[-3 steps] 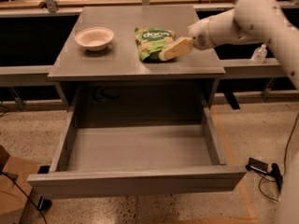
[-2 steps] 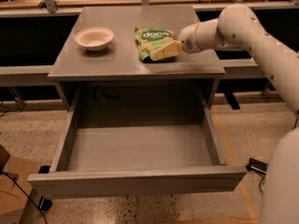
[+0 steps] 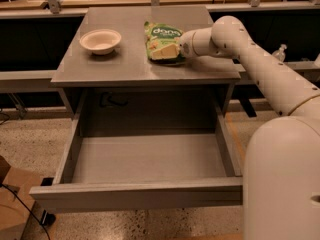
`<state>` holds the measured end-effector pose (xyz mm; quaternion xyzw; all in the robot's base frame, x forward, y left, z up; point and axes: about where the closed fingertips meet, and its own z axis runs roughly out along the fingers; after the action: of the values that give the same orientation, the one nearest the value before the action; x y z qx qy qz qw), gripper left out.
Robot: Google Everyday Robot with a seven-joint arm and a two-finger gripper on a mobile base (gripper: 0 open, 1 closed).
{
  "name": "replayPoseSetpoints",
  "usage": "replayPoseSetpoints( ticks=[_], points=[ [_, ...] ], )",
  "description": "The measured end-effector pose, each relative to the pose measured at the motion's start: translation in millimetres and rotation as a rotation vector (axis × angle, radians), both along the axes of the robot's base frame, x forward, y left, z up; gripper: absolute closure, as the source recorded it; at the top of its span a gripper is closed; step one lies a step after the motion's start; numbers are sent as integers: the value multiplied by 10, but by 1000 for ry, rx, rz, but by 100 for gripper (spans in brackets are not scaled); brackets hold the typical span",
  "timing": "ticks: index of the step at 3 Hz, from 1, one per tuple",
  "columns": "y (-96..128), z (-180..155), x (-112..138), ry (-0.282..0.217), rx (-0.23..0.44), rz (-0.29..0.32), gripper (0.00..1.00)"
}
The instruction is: Place green rice chip bag into top drawer
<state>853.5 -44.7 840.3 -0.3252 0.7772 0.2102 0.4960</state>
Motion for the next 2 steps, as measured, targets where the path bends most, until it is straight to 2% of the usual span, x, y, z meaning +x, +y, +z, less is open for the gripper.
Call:
replayPoseSetpoints(
  ticks=[1, 2],
  points=[
    [-42, 44, 11, -22, -1, -9, 49],
    [-136, 282, -124, -81, -5, -7, 72]
  ],
)
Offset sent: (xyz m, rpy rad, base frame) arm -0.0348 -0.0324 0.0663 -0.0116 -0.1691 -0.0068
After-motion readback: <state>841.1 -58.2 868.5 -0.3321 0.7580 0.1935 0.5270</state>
